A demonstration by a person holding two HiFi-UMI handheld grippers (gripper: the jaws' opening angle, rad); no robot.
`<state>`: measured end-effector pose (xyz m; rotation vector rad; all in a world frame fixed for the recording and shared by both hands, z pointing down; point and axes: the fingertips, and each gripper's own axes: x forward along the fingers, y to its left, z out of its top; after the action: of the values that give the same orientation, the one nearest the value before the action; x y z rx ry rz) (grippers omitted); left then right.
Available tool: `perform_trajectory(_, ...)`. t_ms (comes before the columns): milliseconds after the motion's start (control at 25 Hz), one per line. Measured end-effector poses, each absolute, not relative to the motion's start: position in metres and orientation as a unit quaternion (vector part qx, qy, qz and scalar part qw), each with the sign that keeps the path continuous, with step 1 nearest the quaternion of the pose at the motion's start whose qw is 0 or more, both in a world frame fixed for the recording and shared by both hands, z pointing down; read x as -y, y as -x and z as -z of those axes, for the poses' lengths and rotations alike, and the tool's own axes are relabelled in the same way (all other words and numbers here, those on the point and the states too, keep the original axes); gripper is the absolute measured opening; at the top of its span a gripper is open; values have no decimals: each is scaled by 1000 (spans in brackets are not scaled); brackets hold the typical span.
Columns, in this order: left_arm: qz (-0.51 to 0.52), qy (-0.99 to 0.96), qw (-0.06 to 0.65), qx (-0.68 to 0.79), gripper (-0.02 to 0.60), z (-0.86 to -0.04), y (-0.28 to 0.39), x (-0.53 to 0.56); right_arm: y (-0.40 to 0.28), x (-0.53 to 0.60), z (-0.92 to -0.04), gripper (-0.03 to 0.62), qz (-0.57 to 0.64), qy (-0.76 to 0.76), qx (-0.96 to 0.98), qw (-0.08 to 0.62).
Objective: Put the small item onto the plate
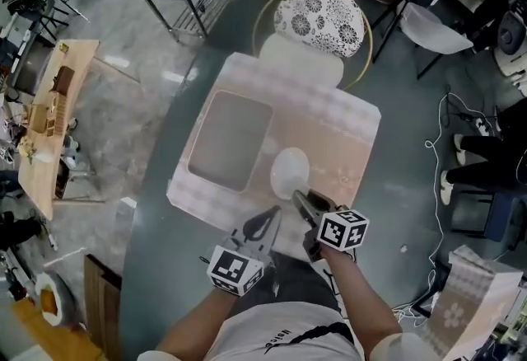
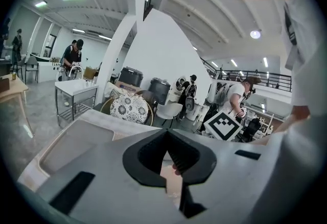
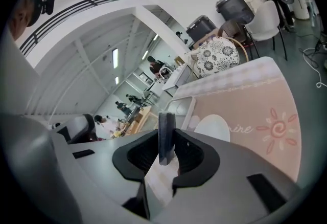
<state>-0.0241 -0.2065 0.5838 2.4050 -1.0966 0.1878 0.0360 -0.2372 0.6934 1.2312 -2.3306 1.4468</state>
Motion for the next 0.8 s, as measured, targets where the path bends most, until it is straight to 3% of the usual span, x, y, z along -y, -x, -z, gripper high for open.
perform_trajectory(400, -98, -867, 290, 392, 5, -631, 15, 230, -37, 255, -797, 95, -546, -408, 720, 130)
perform_trajectory(800, -113, -857, 305, 401, 5, -644, 26, 241, -31, 263, -839, 95, -578, -403, 690, 166)
